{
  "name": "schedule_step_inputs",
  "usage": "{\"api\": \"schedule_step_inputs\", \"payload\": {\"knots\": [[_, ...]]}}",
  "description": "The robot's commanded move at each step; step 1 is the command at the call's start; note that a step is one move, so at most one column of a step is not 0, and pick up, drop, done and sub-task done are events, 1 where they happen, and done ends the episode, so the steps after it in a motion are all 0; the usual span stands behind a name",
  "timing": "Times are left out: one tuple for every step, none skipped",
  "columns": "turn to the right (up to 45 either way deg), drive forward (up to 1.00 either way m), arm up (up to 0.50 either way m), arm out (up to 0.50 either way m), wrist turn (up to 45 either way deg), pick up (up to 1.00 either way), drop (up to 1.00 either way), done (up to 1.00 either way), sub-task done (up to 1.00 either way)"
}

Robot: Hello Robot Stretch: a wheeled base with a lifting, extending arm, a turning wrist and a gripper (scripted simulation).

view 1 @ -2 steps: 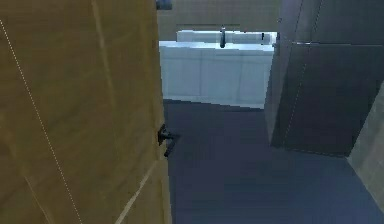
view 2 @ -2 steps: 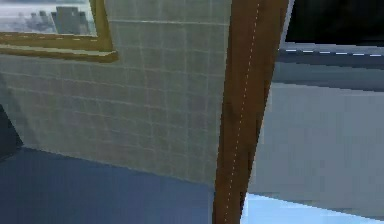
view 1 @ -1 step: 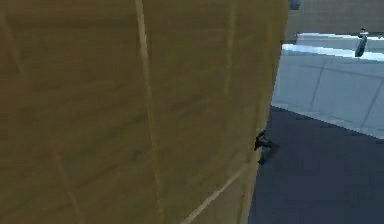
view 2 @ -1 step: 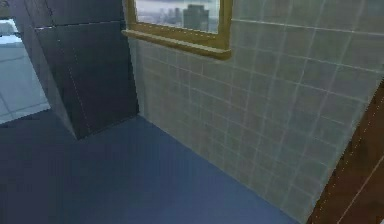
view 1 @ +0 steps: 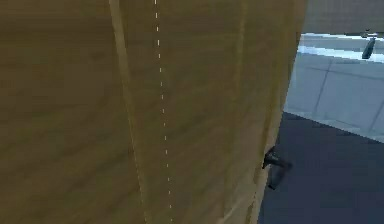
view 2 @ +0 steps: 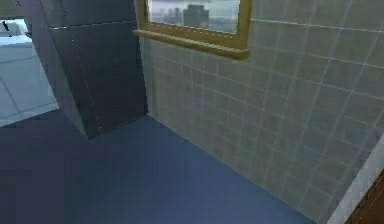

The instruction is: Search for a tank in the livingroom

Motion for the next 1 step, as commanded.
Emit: {"api": "schedule_step_inputs", "payload": {"knots": [[45.0,0.00,0.00,0.00,0.0,0.00,0.00,0.00,0.00]]}}
